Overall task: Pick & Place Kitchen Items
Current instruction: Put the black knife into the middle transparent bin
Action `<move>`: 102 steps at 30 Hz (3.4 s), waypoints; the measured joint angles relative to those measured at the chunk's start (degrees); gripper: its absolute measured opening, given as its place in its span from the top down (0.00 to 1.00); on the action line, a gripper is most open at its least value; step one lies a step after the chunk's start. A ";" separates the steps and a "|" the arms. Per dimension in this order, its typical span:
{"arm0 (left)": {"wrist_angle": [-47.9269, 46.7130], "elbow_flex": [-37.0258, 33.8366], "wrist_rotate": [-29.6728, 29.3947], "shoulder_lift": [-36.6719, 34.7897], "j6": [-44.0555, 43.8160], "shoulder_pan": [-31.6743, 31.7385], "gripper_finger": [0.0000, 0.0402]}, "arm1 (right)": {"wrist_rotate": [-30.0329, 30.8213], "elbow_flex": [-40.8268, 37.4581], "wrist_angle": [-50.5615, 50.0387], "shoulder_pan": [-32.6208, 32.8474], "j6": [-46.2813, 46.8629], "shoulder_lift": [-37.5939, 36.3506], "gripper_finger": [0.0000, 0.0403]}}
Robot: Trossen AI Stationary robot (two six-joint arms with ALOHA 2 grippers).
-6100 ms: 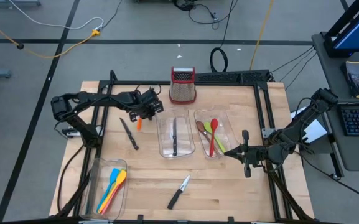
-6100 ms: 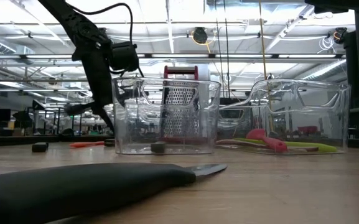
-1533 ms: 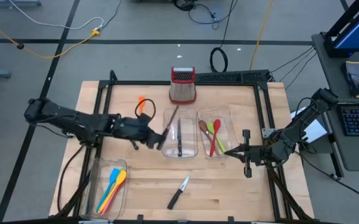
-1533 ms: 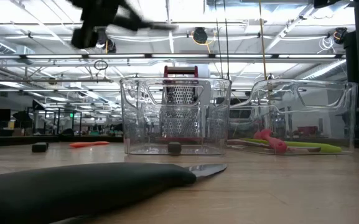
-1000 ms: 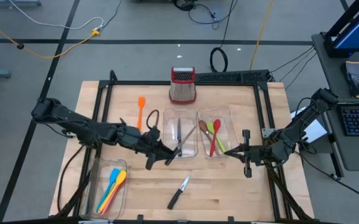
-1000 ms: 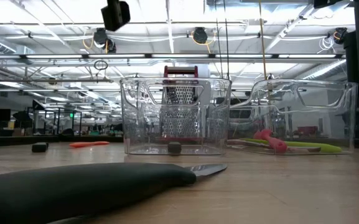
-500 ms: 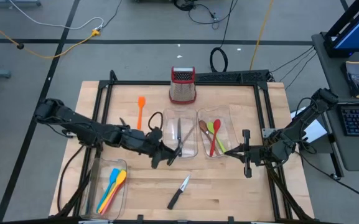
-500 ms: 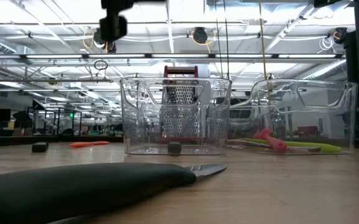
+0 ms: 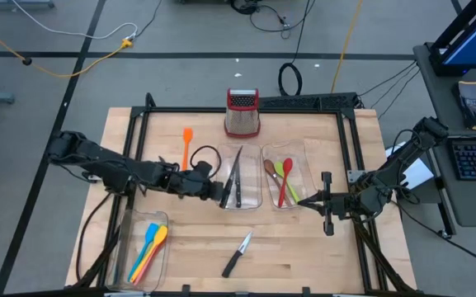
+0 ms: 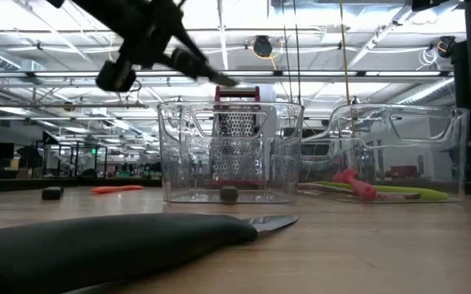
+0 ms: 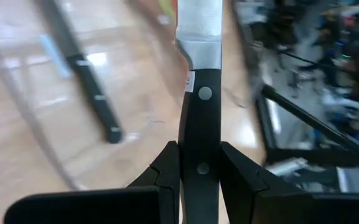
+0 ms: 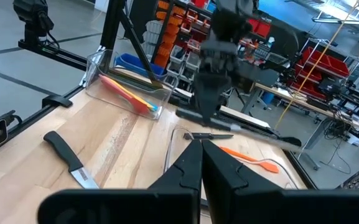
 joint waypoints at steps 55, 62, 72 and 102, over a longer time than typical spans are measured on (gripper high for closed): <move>-28.76 20.55 12.89 22.53 0.66 11.12 0.52 | -0.12 0.02 -2.01 0.00 0.22 0.03 1.00; -24.13 20.48 15.97 15.04 5.71 10.92 0.47 | -0.11 0.02 -2.32 0.00 0.58 0.02 1.00; -41.41 20.59 -0.58 -2.38 -0.90 8.06 0.47 | -0.04 0.02 -2.88 0.00 1.68 0.01 1.00; -63.95 3.88 10.66 -1.86 -20.61 14.84 0.47 | -0.11 0.02 -2.91 0.00 1.55 0.01 1.00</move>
